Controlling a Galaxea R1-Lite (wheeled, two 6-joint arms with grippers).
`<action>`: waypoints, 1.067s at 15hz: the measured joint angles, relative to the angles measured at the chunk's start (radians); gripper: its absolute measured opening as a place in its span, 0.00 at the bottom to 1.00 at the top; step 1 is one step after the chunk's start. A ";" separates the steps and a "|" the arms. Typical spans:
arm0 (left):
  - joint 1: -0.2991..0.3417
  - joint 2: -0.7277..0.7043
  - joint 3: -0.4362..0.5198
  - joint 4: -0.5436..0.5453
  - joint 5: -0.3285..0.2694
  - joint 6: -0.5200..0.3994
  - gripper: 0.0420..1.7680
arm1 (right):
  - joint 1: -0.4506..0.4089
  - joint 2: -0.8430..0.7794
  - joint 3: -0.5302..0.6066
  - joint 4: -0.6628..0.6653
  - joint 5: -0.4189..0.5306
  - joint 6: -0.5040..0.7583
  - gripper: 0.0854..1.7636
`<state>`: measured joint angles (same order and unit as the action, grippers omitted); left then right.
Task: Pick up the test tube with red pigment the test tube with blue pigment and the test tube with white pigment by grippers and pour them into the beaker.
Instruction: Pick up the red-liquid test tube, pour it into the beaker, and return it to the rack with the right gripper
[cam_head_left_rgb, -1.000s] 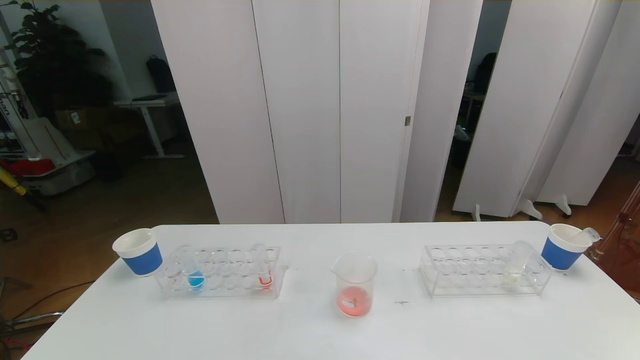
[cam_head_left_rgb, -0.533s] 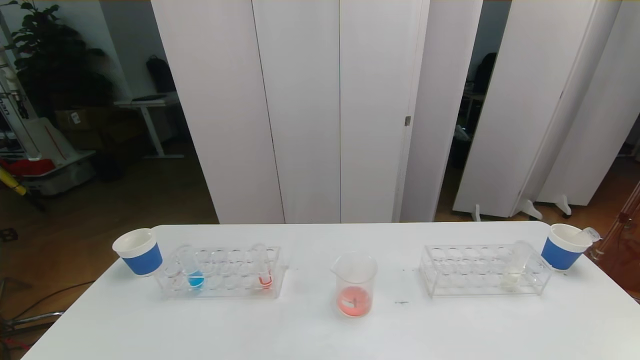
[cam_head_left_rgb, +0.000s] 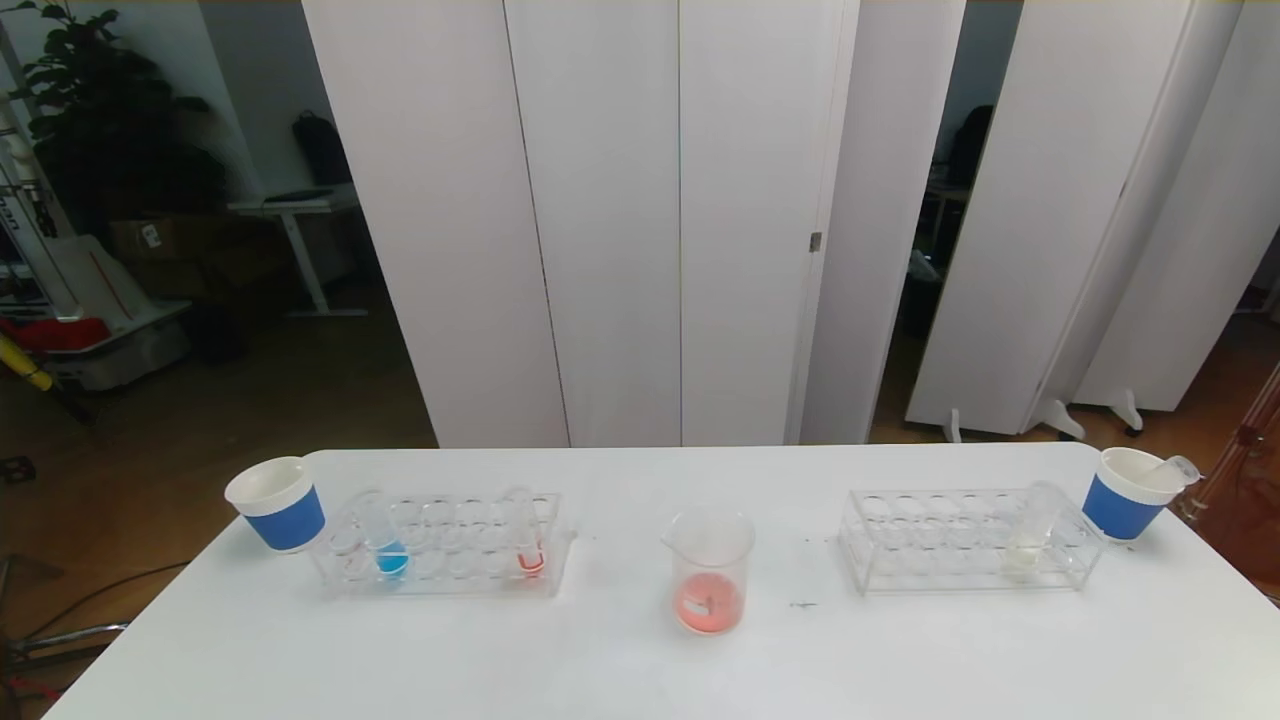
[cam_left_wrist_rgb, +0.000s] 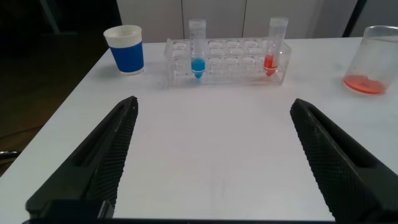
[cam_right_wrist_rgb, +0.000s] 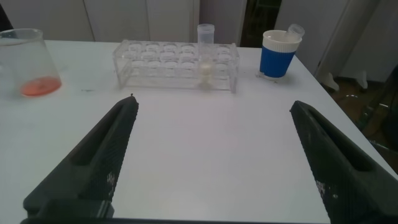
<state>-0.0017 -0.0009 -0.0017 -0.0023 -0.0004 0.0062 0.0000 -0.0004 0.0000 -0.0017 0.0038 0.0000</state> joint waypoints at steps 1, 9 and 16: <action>0.000 0.000 0.000 0.000 0.000 0.000 0.99 | 0.000 0.000 0.000 0.000 0.000 0.000 0.99; 0.000 0.000 0.000 0.001 0.000 -0.002 0.99 | 0.000 0.000 0.000 0.000 0.000 0.000 0.99; 0.000 0.000 -0.034 0.000 0.012 -0.001 0.99 | 0.000 0.000 0.000 0.000 0.000 0.000 0.99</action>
<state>-0.0017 -0.0009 -0.0355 -0.0028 0.0115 0.0053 0.0000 -0.0004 0.0000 -0.0013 0.0038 0.0000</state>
